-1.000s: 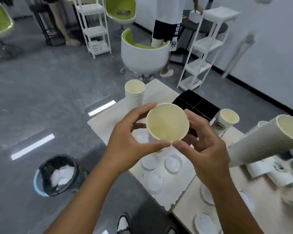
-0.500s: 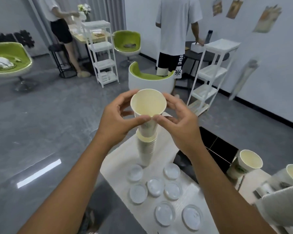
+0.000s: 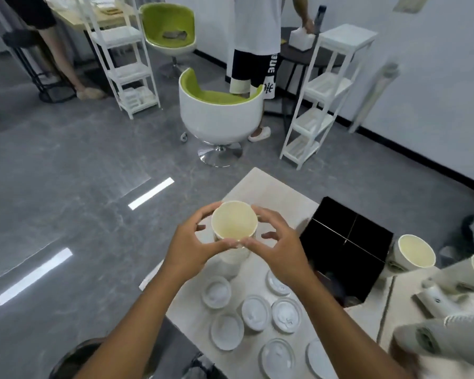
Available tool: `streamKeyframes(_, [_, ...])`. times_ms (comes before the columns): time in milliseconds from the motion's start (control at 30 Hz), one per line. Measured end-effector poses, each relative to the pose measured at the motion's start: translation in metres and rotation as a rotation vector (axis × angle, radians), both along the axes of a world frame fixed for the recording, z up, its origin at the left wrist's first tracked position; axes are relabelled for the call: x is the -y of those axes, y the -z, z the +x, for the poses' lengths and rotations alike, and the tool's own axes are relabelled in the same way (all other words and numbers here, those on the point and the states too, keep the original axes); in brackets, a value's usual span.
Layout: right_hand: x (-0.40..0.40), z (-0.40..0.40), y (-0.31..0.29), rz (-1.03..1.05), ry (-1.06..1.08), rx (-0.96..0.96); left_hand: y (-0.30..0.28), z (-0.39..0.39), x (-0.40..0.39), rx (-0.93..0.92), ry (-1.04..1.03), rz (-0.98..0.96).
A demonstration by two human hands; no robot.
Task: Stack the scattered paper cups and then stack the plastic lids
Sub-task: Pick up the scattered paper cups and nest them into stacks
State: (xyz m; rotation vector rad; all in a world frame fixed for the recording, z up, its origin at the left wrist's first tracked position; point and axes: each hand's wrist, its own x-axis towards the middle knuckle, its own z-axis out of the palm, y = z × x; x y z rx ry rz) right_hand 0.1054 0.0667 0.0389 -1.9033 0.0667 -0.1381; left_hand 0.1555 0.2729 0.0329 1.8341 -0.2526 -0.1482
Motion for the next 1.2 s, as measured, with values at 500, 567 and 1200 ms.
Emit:
streamKeyframes(500, [-0.028,-0.033,0.012,0.057,0.255,-0.167,0.018,0.017,-0.011,-0.029,0.263,-0.037])
streamKeyframes(567, [-0.030,-0.044,0.006,0.053,0.304,-0.141,0.012,0.018,-0.015,0.044,0.241,-0.016])
streamKeyframes(1200, [0.046,-0.266,-0.042,-0.044,0.950,-0.010,-0.033,-0.113,0.153,0.233,0.936,-0.182])
